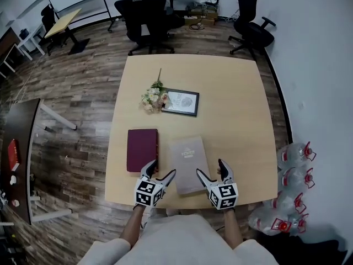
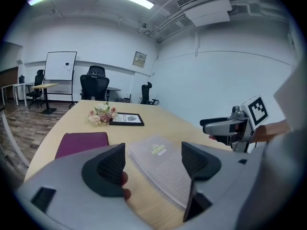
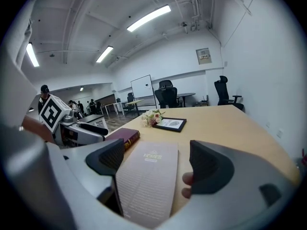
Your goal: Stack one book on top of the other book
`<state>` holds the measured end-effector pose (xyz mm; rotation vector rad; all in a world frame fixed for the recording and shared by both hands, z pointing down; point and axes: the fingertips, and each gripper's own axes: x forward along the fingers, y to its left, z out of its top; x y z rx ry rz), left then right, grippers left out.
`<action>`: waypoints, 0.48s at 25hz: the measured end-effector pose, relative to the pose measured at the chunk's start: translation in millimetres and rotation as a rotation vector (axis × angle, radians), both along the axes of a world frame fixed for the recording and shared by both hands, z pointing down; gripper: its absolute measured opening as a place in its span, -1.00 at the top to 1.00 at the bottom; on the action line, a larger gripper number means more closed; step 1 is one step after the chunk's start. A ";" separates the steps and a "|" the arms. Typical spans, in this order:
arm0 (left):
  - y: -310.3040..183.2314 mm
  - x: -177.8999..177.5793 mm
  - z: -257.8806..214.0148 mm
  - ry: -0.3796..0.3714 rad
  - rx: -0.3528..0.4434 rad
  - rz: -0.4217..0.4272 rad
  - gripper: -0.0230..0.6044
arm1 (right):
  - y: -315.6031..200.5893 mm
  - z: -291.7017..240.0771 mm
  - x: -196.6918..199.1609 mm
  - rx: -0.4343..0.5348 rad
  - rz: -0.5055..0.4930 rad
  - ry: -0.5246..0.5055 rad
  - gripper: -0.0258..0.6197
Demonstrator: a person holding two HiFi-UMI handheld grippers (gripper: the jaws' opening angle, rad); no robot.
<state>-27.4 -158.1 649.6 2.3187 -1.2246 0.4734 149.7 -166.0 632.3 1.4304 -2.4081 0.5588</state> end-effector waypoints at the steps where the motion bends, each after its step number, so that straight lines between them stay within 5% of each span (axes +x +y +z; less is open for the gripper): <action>1: 0.3 -0.2 1.2 0.006 -0.006 0.011 -0.25 | 0.7 0.4 -2.2 -0.003 0.007 0.002 -0.42; 12: 7.0 22.0 20.0 0.035 -0.069 0.103 -0.25 | 10.7 25.0 -9.6 -0.084 0.016 0.020 -0.42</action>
